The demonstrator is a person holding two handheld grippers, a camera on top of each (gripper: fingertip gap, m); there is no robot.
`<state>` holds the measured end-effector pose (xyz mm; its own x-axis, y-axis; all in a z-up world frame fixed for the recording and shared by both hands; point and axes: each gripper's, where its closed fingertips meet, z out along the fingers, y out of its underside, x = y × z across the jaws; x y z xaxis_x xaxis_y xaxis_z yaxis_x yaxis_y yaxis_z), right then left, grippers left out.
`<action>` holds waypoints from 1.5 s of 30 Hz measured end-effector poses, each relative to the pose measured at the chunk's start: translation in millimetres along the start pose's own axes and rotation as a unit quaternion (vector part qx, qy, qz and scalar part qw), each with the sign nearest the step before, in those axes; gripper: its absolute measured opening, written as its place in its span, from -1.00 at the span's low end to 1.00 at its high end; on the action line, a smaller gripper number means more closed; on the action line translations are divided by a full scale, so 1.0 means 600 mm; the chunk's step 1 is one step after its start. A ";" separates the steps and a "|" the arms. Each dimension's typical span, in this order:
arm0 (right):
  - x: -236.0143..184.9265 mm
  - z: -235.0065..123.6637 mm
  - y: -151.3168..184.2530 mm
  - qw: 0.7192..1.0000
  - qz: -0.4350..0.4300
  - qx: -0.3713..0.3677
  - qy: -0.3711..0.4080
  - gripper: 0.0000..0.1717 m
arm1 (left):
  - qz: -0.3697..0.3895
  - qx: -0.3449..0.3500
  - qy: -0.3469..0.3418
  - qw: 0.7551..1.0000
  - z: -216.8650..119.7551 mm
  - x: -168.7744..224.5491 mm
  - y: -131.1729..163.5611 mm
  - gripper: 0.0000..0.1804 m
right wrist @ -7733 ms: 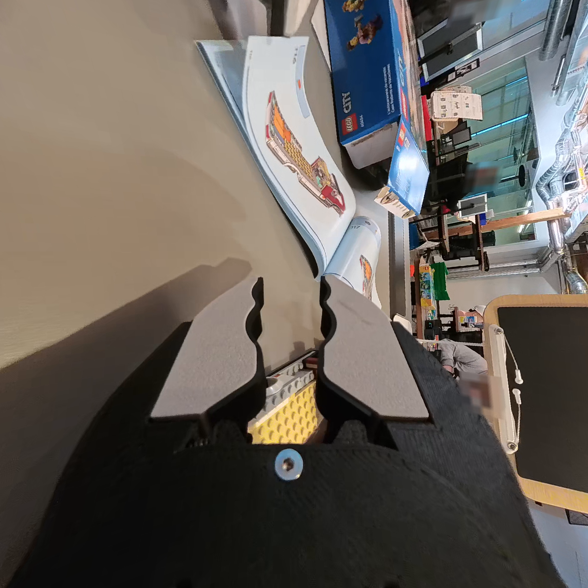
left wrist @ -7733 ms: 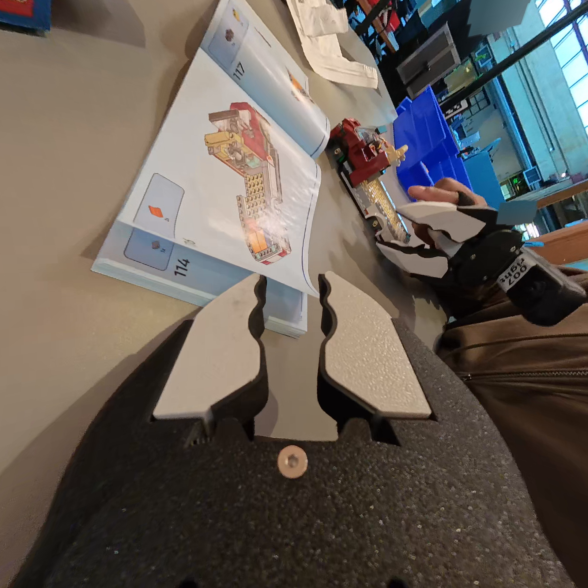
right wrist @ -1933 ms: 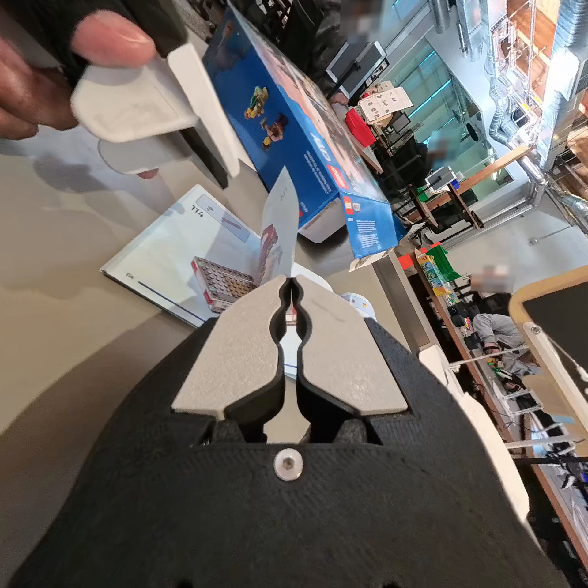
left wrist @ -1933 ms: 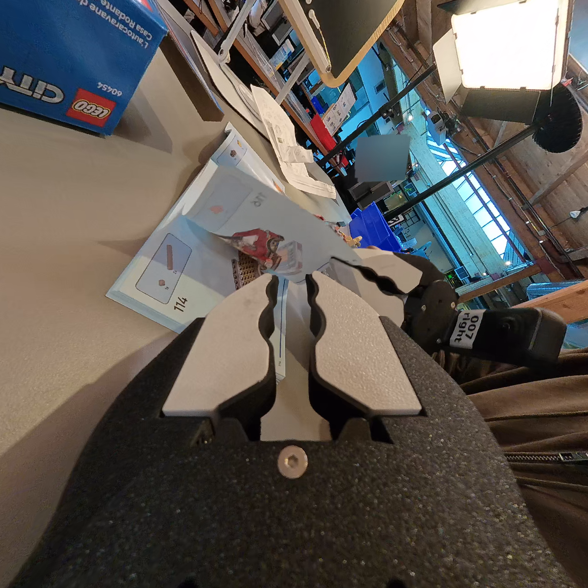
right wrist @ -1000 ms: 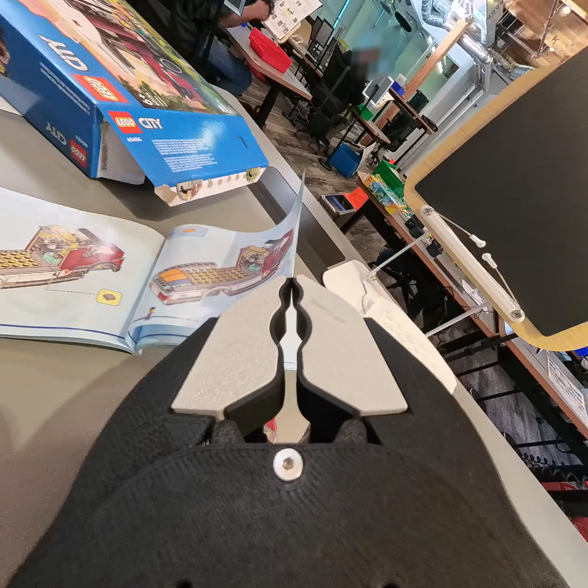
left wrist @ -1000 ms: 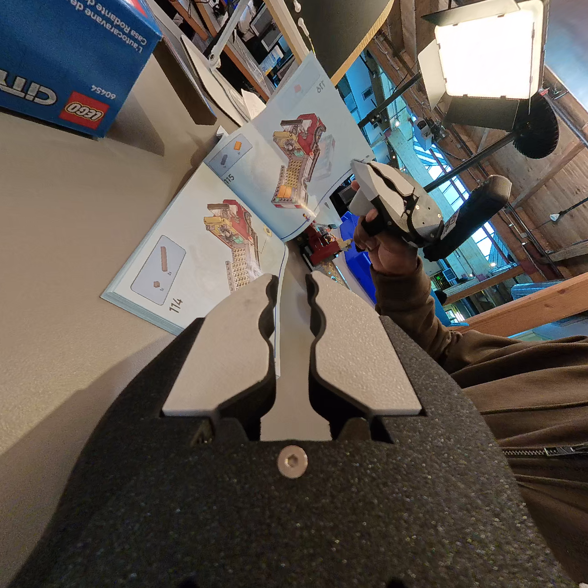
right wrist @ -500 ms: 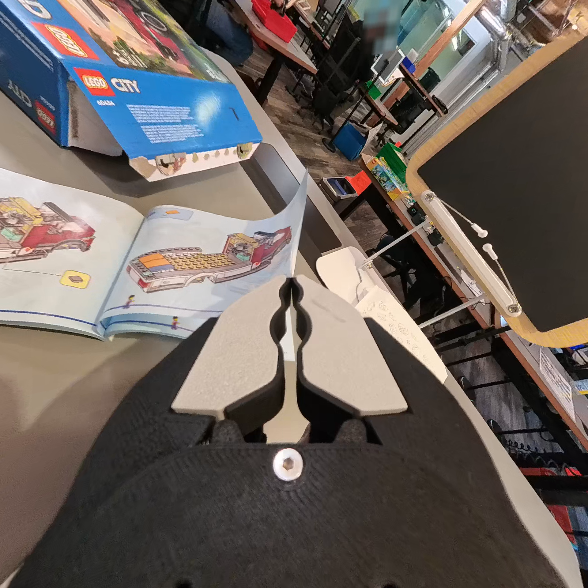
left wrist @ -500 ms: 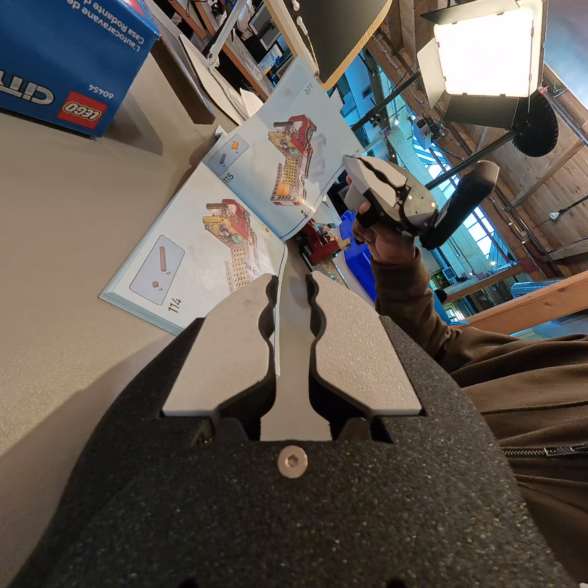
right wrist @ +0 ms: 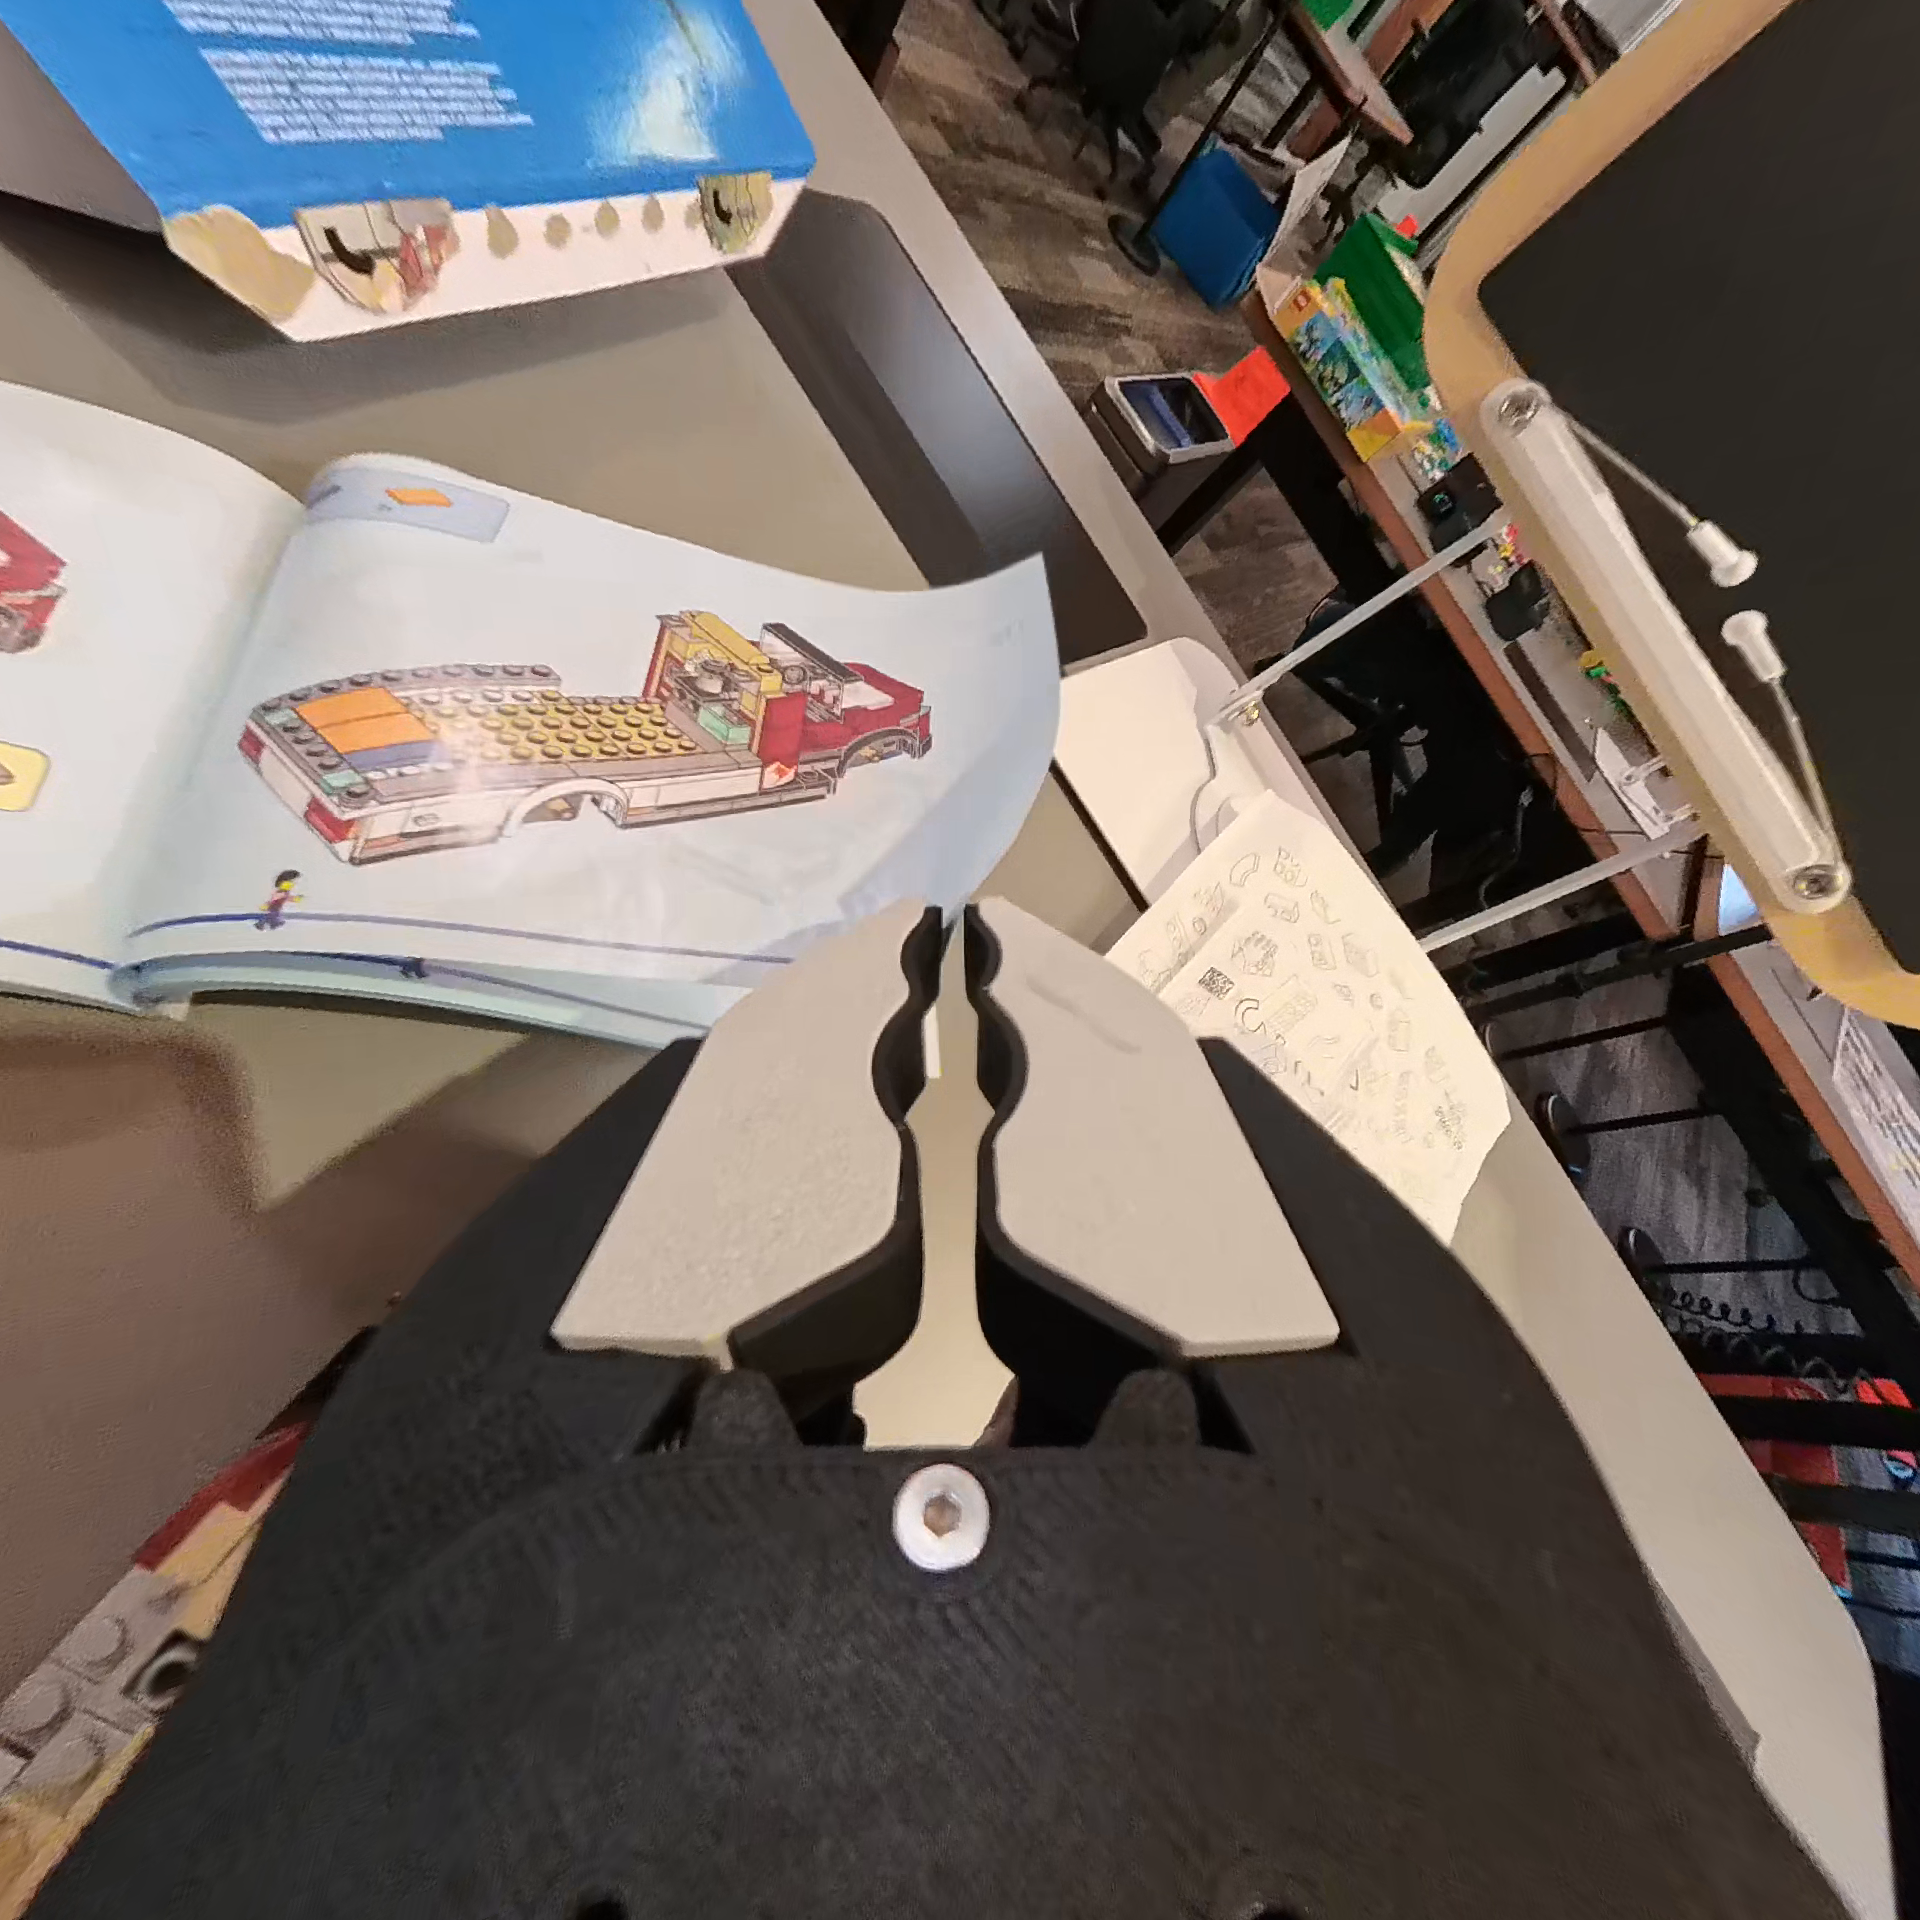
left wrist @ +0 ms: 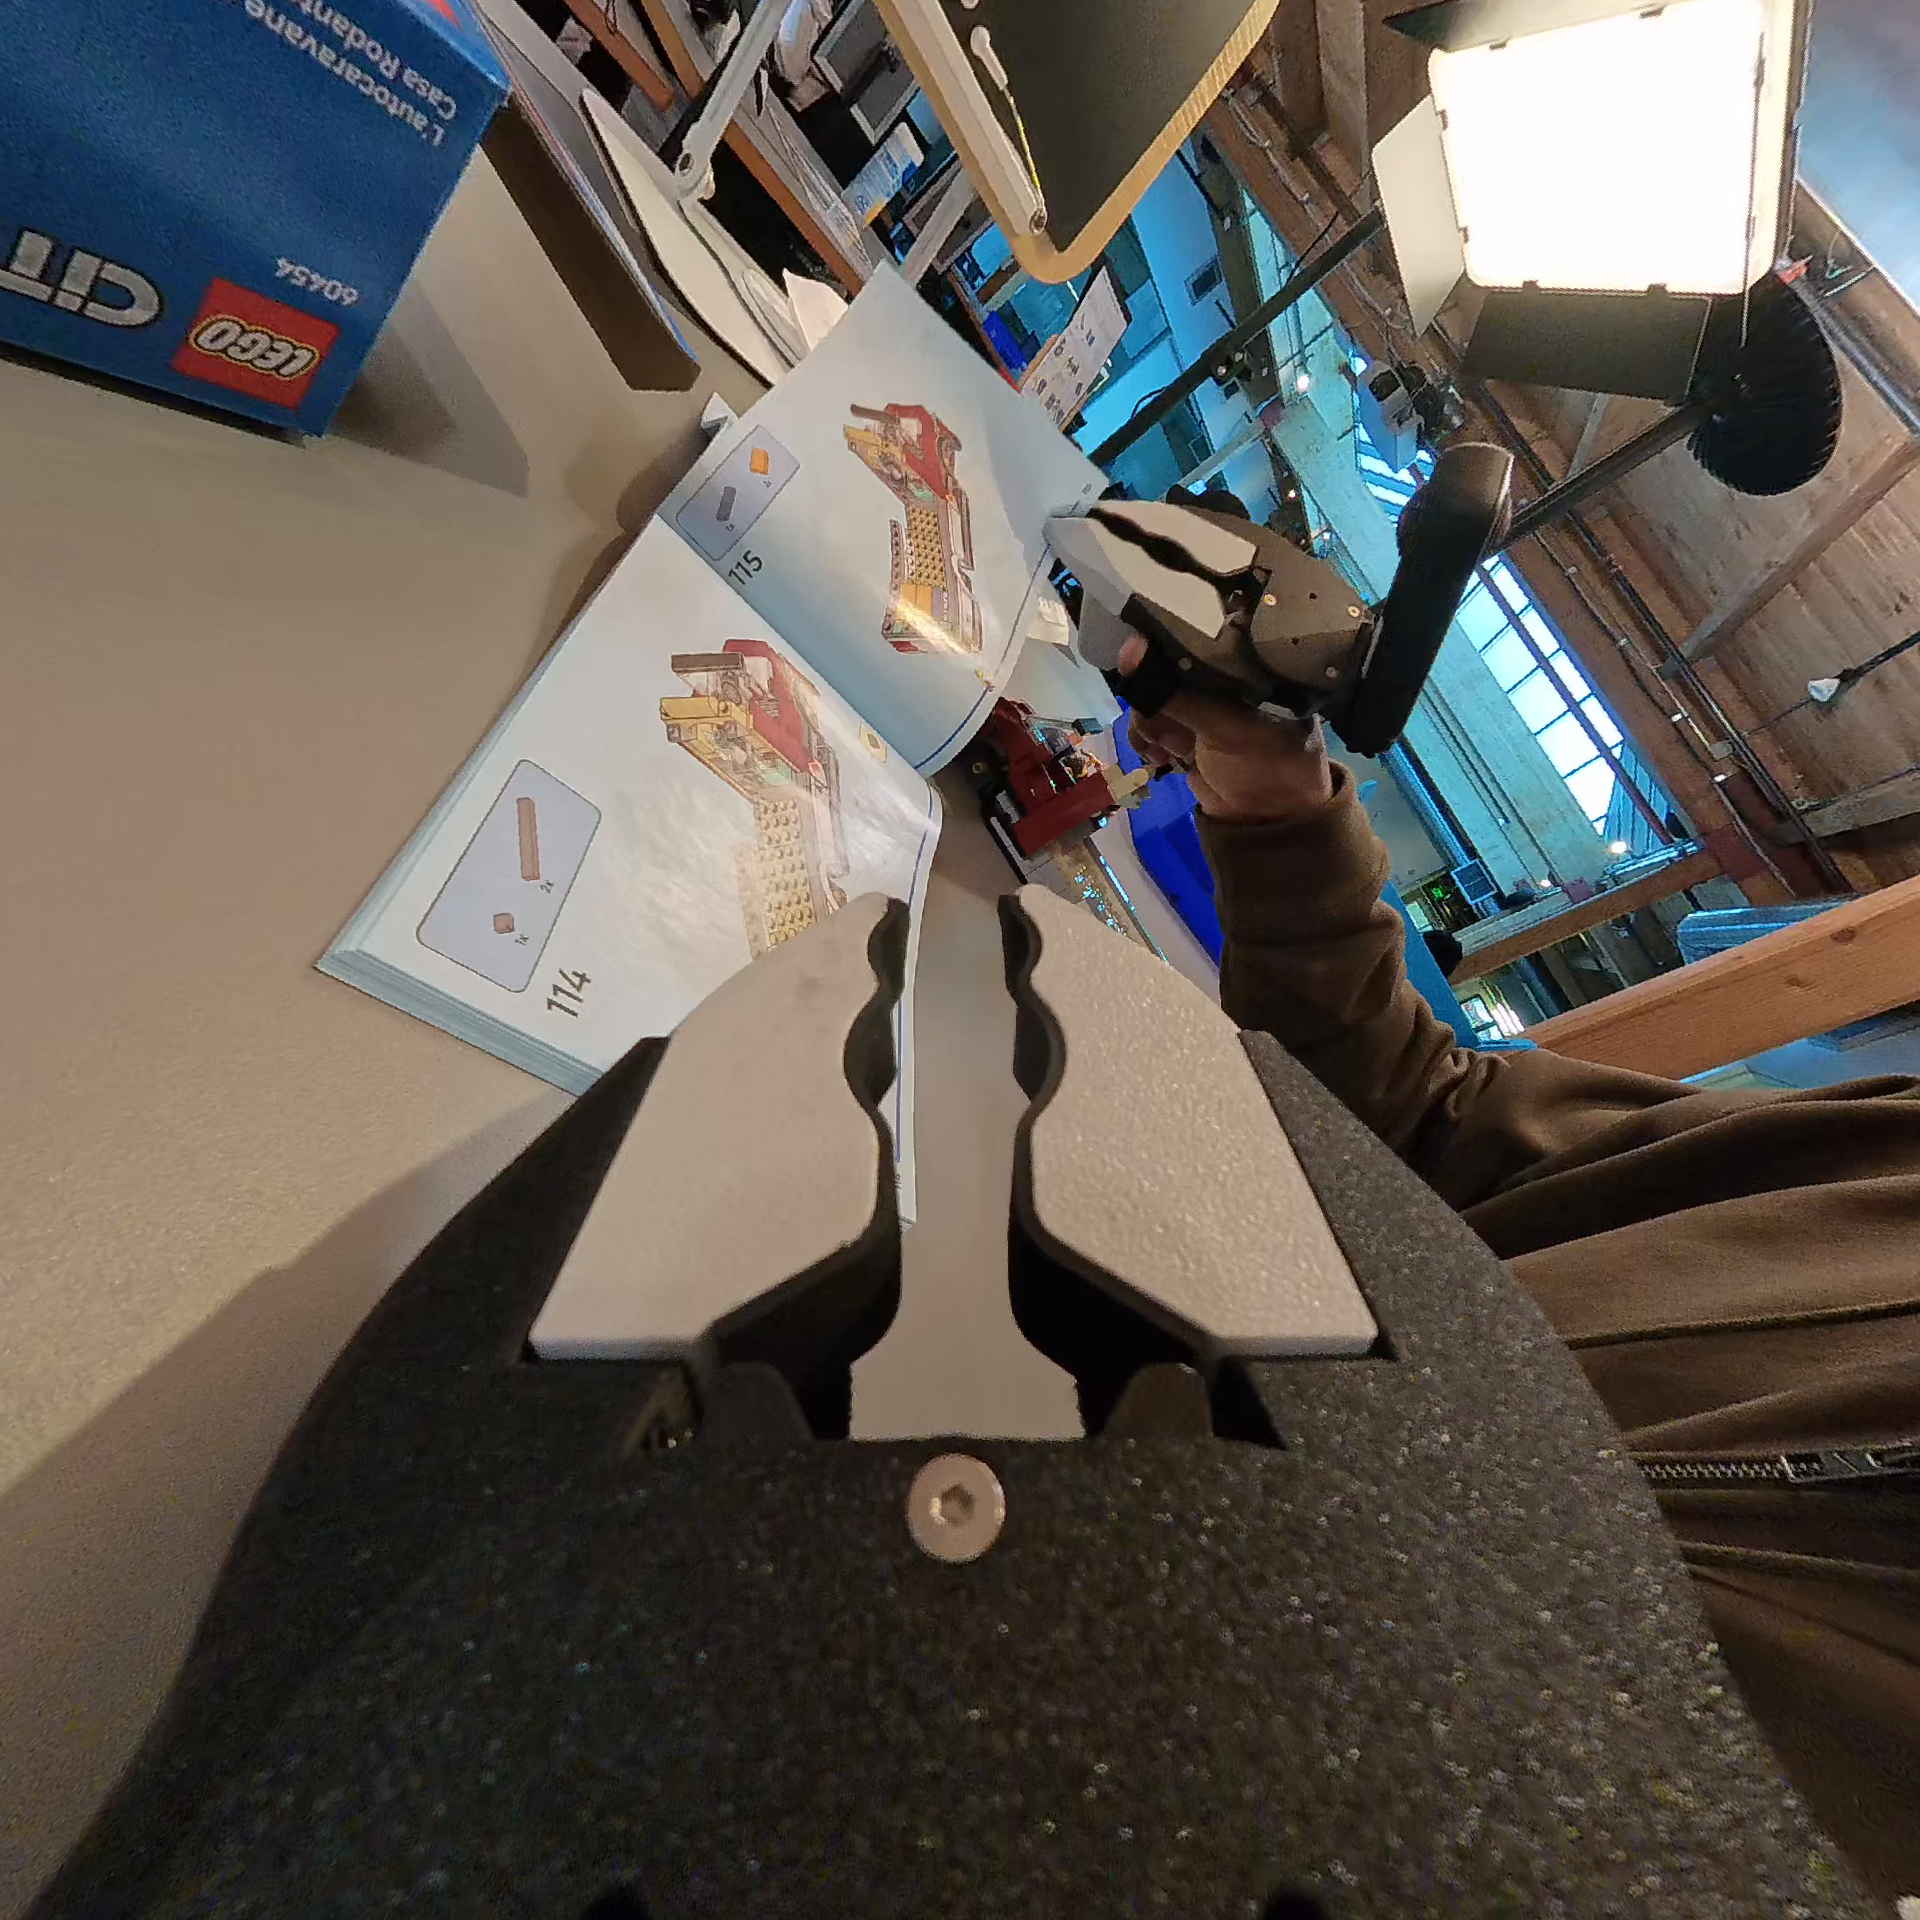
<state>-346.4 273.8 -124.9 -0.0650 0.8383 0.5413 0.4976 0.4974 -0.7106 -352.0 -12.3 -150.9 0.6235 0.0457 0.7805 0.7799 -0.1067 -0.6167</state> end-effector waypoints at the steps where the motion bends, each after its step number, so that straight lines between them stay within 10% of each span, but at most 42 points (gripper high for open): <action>1: 0.000 0.002 0.003 1.000 0.000 -0.003 -0.001 -0.95 | 0.000 0.000 0.000 1.000 0.000 0.000 0.000 -0.80; 45: -0.017 0.027 0.051 0.995 0.058 -0.038 -0.075 -0.91 | 0.016 -0.033 -0.009 0.999 0.010 0.001 0.017 -0.77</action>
<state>-344.5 283.7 -159.5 -0.1284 0.9156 0.3810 0.5736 0.3819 -0.7247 -343.3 -7.3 -157.2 0.6499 0.0581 0.7578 0.7542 -0.1728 -0.6335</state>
